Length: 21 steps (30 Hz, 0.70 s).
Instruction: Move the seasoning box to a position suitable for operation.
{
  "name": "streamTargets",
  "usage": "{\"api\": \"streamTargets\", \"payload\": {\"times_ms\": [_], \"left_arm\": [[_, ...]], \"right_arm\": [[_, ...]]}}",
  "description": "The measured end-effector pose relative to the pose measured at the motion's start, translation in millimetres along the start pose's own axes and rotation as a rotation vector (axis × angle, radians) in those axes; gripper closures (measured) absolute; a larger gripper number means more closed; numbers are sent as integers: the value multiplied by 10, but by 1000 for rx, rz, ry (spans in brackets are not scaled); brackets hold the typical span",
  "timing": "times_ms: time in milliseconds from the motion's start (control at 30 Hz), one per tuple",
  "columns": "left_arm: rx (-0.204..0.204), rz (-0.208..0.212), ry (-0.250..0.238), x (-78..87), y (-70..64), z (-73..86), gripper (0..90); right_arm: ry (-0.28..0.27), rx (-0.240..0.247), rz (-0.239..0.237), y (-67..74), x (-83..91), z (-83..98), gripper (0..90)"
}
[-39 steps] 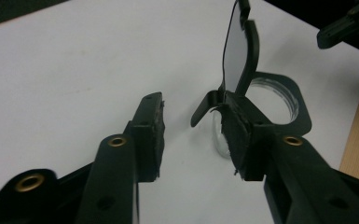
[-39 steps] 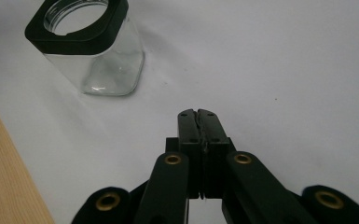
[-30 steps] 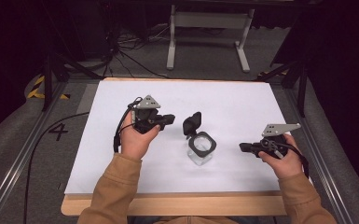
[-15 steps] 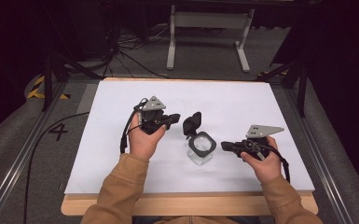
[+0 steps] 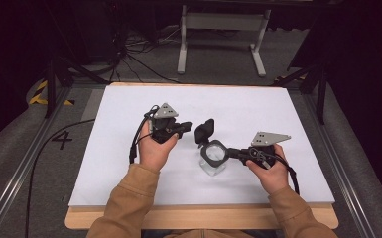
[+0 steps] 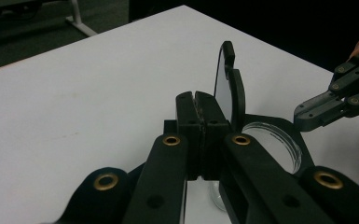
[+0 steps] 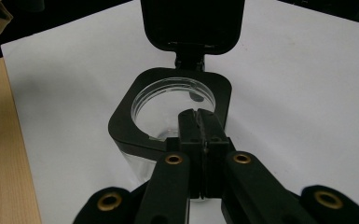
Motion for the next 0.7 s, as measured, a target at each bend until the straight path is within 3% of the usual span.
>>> {"api": "streamTargets", "payload": {"times_ms": [233, 700], "left_arm": [[-14, 28, -22, 7, -60, -25, 898], [-41, 56, -4, 3, -164, -28, 899]], "right_arm": [[1, 11, 5, 6, -3, 1, 900], [-2, 11, 12, 1, 4, 12, 900]]}}
Point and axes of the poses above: each handheld gripper's, and its own axes: x roughly backward along the jaws, z roughly out of its underside, y roughly to its left, the point moved 6 cm from there along -x, roughly forward along the jaws, and after that the axes turned 15 degrees about -z, right-handed, at the moved point
